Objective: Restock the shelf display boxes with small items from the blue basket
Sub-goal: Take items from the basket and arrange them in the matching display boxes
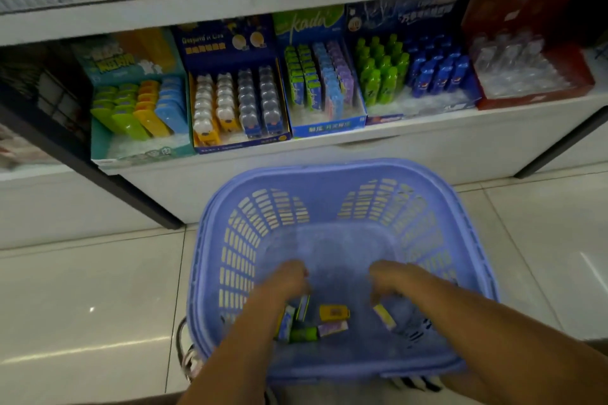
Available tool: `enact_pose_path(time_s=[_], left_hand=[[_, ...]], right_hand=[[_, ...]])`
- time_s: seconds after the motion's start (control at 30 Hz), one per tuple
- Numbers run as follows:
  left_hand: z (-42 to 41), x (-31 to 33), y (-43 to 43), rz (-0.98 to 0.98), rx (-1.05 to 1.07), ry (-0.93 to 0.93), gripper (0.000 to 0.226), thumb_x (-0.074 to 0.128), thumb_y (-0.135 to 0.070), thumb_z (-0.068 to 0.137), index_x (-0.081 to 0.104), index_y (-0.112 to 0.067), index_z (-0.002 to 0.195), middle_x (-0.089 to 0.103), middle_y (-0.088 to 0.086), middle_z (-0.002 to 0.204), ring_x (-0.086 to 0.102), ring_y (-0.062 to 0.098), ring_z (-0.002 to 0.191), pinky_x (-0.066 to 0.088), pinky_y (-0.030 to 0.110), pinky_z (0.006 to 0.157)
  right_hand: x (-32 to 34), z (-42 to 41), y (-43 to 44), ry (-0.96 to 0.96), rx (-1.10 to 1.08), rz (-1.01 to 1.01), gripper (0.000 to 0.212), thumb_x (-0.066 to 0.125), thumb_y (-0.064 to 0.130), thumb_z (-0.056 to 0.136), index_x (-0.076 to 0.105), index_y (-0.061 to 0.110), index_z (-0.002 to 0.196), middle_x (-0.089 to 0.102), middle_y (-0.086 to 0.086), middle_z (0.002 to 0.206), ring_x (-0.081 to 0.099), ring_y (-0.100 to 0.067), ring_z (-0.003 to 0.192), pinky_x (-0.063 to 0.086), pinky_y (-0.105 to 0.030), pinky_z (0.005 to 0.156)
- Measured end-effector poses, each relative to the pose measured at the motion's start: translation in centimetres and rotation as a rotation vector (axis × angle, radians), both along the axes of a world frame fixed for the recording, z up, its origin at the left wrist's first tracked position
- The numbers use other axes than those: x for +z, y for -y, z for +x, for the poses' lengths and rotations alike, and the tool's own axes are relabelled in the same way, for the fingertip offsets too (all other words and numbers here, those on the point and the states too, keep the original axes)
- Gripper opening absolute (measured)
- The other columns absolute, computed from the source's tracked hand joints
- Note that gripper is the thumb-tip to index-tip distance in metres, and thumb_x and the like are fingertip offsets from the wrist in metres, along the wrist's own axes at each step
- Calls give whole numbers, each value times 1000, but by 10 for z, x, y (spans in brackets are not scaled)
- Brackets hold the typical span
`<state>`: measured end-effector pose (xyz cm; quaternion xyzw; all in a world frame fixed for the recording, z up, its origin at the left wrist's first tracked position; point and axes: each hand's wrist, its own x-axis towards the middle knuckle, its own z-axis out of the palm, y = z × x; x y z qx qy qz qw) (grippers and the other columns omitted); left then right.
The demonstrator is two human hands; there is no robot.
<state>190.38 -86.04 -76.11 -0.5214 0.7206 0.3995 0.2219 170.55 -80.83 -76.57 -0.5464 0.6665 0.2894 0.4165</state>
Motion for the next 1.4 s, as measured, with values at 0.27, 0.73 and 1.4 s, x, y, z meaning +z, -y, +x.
enact_pose_path(time_s=[0.27, 0.73, 1.4], left_hand=[[3, -41, -8, -61, -70, 114, 46, 69, -32, 82, 60, -1, 115, 61, 22, 120, 58, 35, 111, 45, 39, 90], [-1, -65, 9, 34, 156, 97, 34, 60, -27, 89, 60, 3, 105, 61, 25, 110, 58, 36, 106, 45, 38, 83], [16, 119, 28, 193, 493, -877, 15, 64, -21, 89, 68, -25, 102, 64, -1, 86, 52, 6, 67, 44, 18, 57]], right_hand=[[-53, 21, -8, -118, 32, 87, 51, 61, 18, 87, 46, 6, 135, 42, -13, 144, 41, -33, 133, 35, -42, 108], [-53, 66, 14, 164, 359, 7, 40, 72, 32, 79, 64, 5, 108, 64, -19, 112, 62, -30, 96, 49, -36, 83], [105, 21, 38, 970, -531, -77, 26, 60, 19, 87, 46, 12, 66, 25, 3, 54, 25, -8, 48, 27, -19, 51]])
